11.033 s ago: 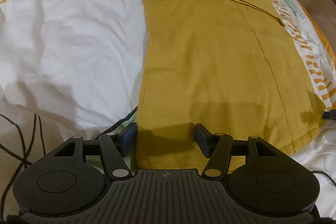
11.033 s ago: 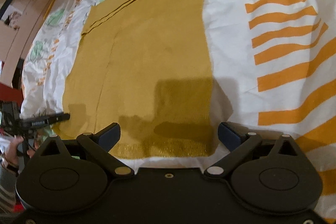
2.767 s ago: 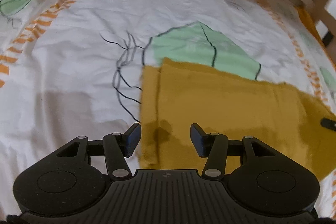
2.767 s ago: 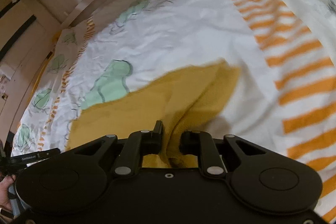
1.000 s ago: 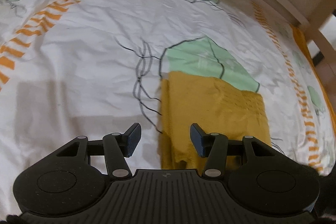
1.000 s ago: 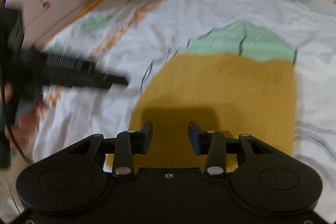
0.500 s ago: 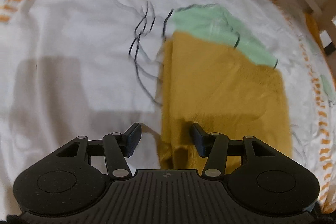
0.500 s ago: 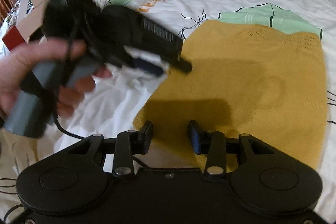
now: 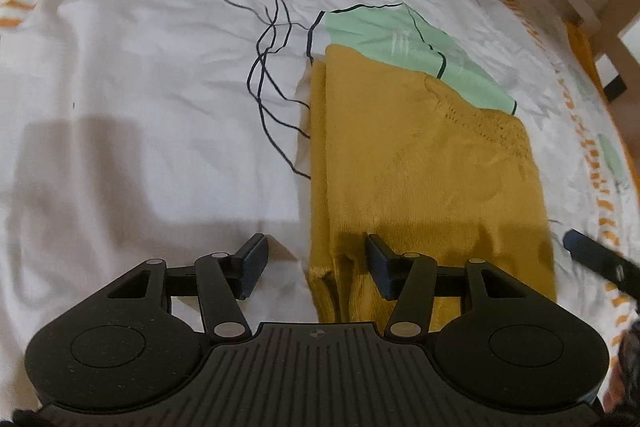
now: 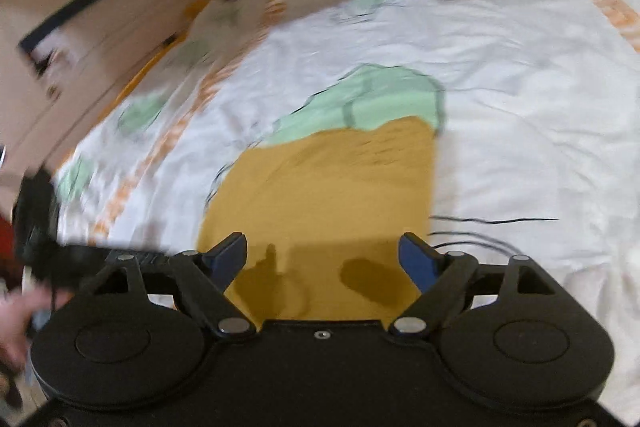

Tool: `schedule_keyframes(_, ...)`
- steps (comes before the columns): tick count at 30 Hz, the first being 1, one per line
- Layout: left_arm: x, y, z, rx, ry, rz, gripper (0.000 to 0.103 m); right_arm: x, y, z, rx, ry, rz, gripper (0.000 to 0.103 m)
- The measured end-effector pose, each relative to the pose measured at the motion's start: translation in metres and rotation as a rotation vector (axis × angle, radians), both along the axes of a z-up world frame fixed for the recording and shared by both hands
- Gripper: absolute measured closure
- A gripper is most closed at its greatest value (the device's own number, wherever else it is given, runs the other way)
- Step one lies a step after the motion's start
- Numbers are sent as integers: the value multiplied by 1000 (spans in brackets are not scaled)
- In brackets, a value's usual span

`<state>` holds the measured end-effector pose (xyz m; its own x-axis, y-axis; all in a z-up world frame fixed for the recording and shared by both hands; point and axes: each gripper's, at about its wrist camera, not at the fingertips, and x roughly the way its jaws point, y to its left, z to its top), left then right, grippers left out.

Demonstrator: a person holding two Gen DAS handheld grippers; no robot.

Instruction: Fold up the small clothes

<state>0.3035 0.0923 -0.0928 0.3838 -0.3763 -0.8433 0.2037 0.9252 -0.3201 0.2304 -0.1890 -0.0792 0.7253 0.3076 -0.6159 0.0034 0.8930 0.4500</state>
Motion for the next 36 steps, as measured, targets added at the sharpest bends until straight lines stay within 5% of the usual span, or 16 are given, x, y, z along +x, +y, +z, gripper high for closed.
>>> schedule_keyframes(10,-4,-6,3,44,-10,-13,51,22,-23,-27,97,87,-129,18)
schedule_keyframes(30,-14,-13,3,86,-28,-38,49,39,-23,-42,114,118,-99,0)
schedule_keyframes(36,-21,-12,2,71,-13,-58,47,41,-32,-46,186,120,-114,0)
